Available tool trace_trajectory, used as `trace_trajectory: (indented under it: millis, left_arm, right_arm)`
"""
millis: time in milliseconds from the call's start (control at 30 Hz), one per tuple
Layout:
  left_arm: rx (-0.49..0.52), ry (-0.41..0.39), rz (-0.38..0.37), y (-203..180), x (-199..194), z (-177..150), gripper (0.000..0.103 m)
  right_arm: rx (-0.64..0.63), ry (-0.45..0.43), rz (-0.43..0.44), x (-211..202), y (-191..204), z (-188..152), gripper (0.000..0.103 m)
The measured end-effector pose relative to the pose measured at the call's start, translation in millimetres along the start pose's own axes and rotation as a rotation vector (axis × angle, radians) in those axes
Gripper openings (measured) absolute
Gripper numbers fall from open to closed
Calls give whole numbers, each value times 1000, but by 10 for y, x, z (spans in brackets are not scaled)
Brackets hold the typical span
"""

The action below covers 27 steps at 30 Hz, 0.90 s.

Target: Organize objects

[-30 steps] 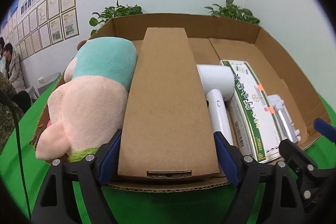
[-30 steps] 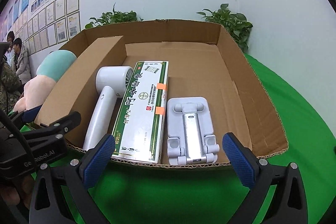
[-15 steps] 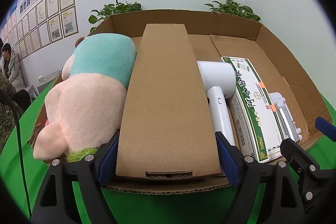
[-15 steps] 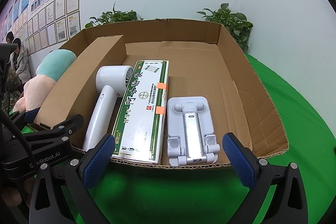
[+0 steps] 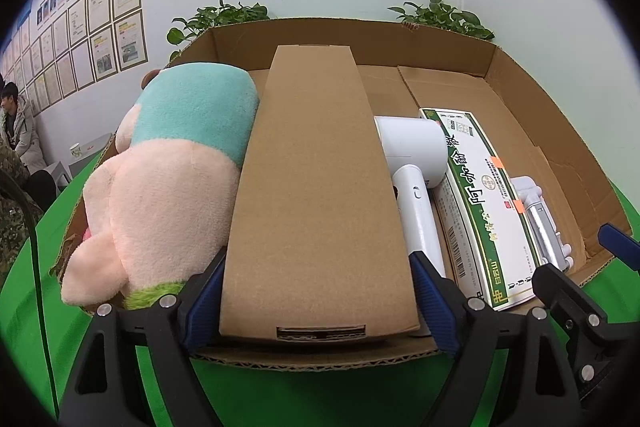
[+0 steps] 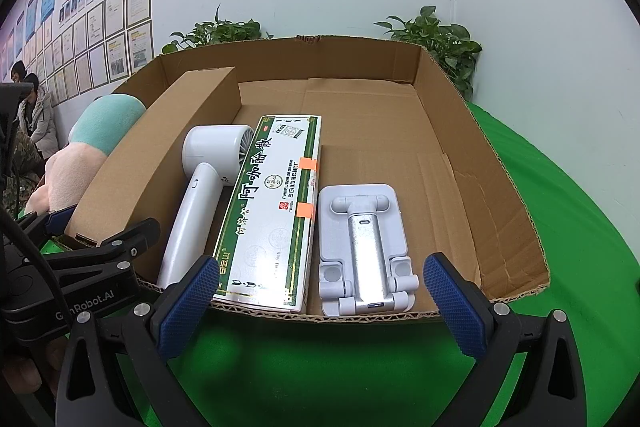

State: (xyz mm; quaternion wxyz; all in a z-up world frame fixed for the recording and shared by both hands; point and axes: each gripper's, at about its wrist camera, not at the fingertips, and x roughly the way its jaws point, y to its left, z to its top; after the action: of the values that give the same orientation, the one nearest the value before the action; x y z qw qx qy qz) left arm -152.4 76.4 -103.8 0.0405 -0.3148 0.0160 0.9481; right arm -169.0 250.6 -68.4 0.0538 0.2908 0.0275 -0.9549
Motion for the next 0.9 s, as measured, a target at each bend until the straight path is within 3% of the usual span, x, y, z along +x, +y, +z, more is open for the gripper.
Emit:
trace_trajectory:
  millis: [900]
  left_arm:
    - [0, 1, -1, -12, -7, -7, 88]
  right_arm:
    - [0, 0, 0, -3, 3, 0, 103]
